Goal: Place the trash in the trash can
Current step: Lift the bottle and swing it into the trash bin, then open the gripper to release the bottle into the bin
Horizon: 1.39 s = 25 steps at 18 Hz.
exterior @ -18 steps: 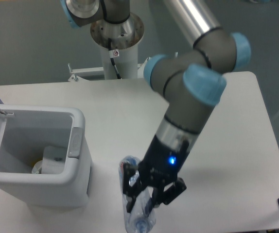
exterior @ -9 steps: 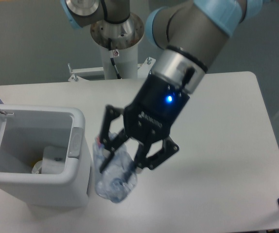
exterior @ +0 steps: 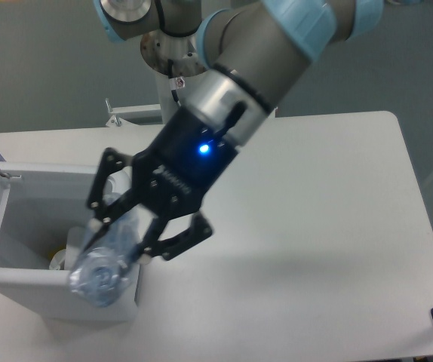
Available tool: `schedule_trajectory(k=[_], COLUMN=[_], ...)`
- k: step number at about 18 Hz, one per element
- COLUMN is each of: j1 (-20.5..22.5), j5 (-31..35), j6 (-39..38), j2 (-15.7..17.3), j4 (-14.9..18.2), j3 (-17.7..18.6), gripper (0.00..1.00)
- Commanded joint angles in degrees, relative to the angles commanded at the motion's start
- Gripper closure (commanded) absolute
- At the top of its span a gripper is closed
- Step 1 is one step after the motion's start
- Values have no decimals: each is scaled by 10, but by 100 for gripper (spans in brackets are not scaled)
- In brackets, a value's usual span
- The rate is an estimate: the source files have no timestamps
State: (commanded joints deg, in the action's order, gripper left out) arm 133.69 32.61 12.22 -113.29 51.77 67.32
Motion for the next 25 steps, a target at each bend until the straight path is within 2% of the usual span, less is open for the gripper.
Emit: schedule_trajectory(k=[3,6,8,11,13,17,23,25], j1=[-15,-19,-20,-27,-27,-17,42,73], j5=[2,3,3,3,3,3,4,5], j6=[6,26,55,61,62,70,77,77], j2=[6,22,28,39,44,45,44,44], j4=[-16,-55,-58,-59,-59,-59,-57,-55], j3=[24,69,83,95,98,95,95,109], gripper=[45,25,13,5,0,0,0,0])
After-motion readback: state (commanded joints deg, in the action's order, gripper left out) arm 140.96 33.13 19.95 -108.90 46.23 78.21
